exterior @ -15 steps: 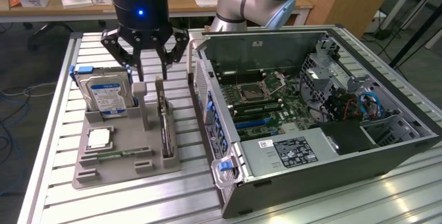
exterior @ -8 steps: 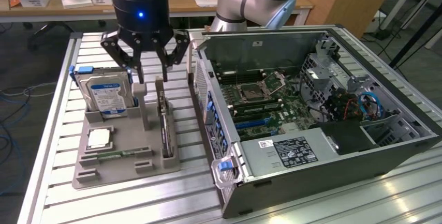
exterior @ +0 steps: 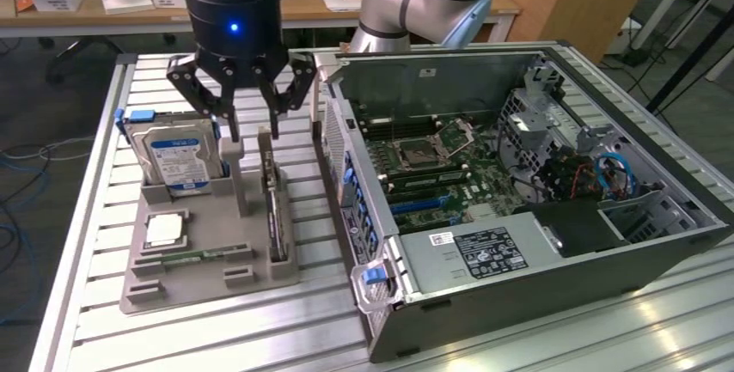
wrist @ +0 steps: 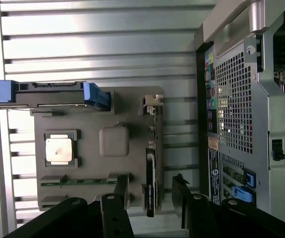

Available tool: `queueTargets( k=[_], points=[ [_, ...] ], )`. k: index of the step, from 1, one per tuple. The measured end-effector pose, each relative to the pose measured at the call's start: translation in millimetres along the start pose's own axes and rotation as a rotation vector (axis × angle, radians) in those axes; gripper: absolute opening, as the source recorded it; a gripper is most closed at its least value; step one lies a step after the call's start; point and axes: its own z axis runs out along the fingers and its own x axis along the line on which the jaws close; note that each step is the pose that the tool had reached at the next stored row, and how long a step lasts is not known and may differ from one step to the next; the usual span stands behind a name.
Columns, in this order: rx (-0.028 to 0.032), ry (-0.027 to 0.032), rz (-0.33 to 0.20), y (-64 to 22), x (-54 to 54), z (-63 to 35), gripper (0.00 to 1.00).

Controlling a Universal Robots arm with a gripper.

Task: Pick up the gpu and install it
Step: 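Pick up the gpu and move the gpu toward the slot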

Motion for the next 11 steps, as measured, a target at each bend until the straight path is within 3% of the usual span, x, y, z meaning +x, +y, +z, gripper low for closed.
queueTargets(
  k=[11],
  points=[
    [0.0004,0.0004,0.0,-1.7,-4.6,1.0,0.49]
  ],
)
